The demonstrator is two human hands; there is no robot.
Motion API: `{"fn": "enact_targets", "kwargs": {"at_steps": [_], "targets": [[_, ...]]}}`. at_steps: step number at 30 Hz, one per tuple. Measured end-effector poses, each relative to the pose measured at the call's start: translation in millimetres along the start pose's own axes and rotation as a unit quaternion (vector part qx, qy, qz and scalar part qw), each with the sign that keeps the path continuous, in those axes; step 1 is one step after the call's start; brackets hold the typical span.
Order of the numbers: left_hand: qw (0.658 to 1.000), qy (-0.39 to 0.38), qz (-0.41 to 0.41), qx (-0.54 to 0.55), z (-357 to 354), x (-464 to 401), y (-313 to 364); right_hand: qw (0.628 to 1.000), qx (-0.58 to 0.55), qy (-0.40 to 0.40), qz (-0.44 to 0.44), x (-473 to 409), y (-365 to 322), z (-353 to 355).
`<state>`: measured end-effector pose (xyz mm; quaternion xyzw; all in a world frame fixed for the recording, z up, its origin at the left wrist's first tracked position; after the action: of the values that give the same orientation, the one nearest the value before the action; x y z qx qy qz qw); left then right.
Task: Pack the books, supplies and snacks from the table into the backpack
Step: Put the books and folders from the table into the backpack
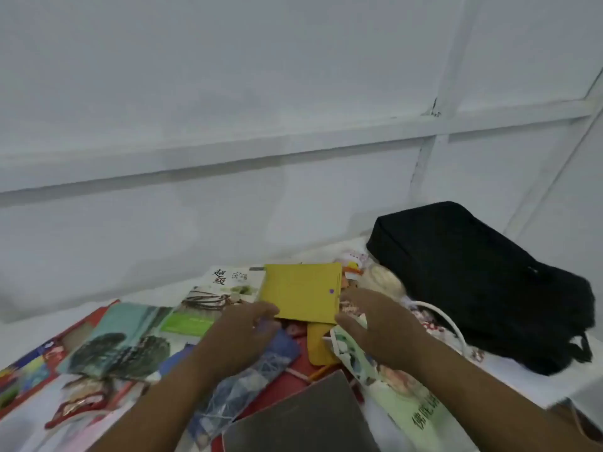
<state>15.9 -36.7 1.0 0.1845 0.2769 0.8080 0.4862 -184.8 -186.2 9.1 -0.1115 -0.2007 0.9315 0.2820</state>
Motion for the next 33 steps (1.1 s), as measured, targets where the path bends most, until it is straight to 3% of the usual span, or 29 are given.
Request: {"fn": "enact_targets", "kwargs": {"at_steps": [10, 18, 22, 33], "targets": [[0.982, -0.142, -0.072, -0.098, -84.0, 45.8, -22.6, 0.997, -0.043, 0.002, -0.057, 103.8, 8.8, -65.6], [0.987, -0.106, -0.075, -0.096, -102.4, 63.4, -35.5, 0.993, -0.045, -0.057, -0.090, 121.4, -5.7, -96.6], [0.993, -0.081, -0.080, -0.043, -104.2, 68.5, -34.1, 0.973, -0.184, -0.028, -0.136, 119.6, -5.8, -101.2], [0.996, -0.051, -0.077, 0.018, -101.2, 75.5, -45.6, 0.888, -0.407, -0.106, -0.187, 111.2, -5.7, -85.9]]}}
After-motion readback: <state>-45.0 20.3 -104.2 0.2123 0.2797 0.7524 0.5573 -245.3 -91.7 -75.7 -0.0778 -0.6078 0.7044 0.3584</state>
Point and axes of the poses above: each hand's wrist, its own x-axis away from the middle knuckle, its own z-axis out of the back of the hand, y = z × x, the point moved 4 cm from there along -x, towards the middle knuckle, and after that the axes turned 5 degrees about z, right-handed, at the moved point
